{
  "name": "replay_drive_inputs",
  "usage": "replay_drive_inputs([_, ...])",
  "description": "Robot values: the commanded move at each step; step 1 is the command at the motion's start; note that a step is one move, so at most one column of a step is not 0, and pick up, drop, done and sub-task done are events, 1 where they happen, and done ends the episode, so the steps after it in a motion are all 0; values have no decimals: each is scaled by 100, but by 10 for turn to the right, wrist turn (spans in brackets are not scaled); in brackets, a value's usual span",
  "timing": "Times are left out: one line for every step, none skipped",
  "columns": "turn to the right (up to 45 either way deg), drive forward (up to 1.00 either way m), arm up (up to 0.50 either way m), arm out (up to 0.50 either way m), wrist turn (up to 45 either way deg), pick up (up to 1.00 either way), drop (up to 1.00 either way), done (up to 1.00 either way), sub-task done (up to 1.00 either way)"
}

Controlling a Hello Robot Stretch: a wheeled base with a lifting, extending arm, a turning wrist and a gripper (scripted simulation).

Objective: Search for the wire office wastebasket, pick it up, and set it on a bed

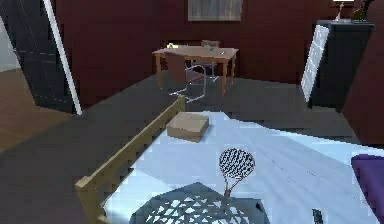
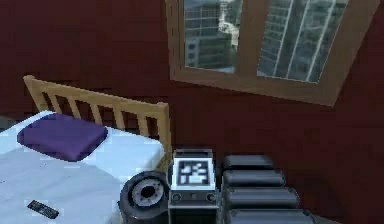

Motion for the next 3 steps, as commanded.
replay_drive_inputs([0, 30, 0, 0, 0, 0, 0, 0, 0])
replay_drive_inputs([-330, 0, 0, 0, 0, 0, 0, 0, 0])
replay_drive_inputs([0, 0, 0, 48, 0, 0, 0, 0, 0])
